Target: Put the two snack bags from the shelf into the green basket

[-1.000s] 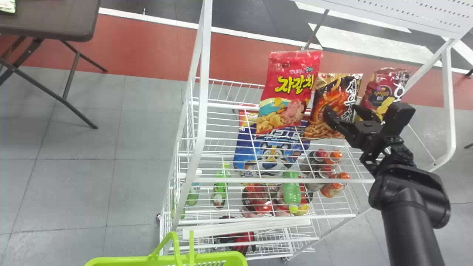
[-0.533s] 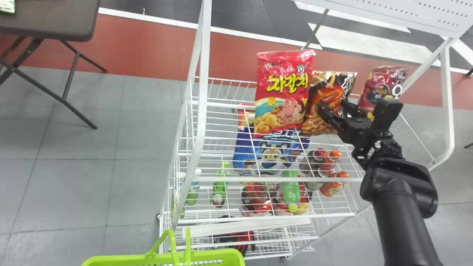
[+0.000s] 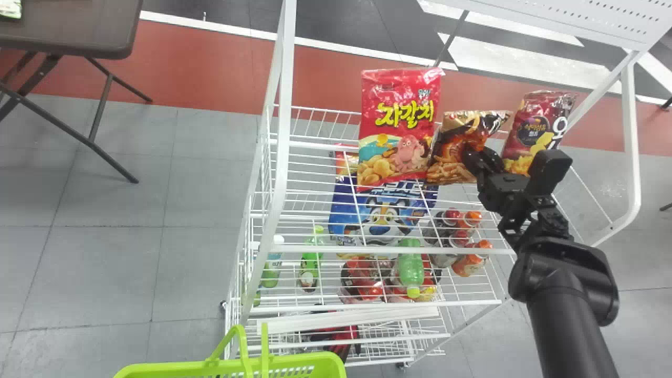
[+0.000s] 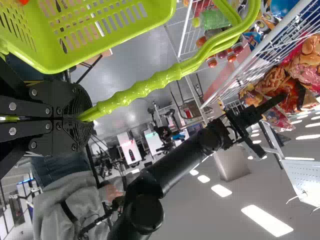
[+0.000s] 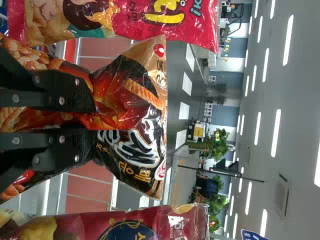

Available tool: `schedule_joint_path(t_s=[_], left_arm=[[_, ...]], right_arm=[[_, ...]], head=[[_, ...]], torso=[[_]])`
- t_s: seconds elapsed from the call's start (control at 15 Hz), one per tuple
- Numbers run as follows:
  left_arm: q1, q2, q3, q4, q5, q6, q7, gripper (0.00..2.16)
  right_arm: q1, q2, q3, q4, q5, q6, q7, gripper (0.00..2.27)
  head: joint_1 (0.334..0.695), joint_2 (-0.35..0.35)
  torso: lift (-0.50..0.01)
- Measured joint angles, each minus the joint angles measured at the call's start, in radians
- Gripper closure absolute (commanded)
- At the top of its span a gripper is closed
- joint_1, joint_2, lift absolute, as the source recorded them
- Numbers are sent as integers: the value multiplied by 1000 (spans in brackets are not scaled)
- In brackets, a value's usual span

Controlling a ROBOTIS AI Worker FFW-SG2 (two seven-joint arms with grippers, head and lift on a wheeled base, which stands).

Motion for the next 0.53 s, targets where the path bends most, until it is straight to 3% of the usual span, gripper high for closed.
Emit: schedule_joint_path(t_s=[0.53], left_arm=[[20,3,-9,-14,-1,-4,-8,2081]], right_arm=[[160,33,-52,-208,-71,11,-11,2243]], head=[[695,-350]], torso=[[-9]])
